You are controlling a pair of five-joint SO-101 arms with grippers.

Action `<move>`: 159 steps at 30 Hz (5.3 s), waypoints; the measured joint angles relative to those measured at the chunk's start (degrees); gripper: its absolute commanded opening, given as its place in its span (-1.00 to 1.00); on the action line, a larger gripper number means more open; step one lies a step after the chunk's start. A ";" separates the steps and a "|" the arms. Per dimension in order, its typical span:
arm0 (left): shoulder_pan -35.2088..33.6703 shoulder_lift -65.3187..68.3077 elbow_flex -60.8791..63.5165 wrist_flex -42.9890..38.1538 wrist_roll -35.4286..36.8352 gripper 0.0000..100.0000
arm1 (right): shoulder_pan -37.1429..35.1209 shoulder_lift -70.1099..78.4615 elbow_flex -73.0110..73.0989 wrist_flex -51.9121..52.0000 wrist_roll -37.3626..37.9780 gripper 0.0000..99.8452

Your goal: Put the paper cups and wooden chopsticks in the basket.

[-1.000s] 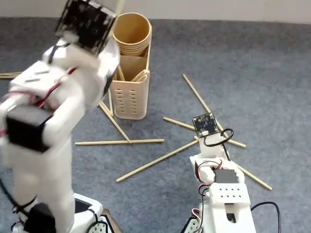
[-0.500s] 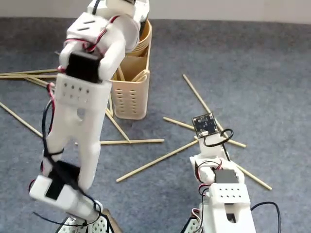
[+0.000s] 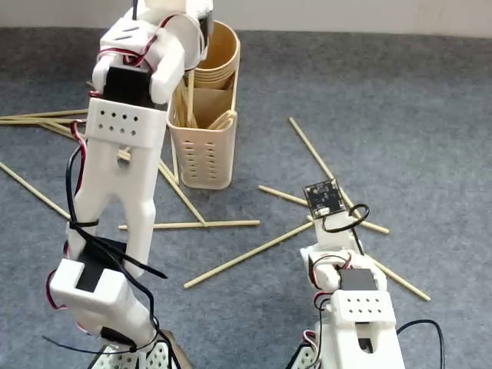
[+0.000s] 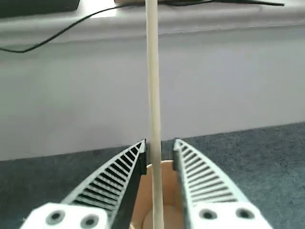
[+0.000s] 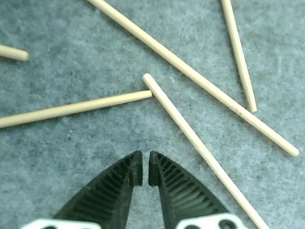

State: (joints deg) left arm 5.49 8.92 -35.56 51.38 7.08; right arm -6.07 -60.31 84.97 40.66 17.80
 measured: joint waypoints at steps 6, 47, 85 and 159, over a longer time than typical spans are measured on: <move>-0.44 0.00 0.00 1.93 0.88 -0.67 | 0.00 0.00 0.00 0.00 0.00 -0.89; -41.14 34.64 3.52 11.08 24.70 -0.66 | -1.85 0.00 0.00 0.00 0.00 -0.89; -28.40 49.23 -51.16 25.32 18.02 -0.99 | -1.85 0.00 0.00 0.00 0.00 -0.89; 2.37 22.51 -56.62 21.45 -6.86 -0.86 | -1.85 0.00 0.00 0.00 0.00 -0.89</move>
State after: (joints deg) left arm 7.87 31.43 -92.18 72.84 0.22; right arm -7.91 -60.31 84.97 40.66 17.80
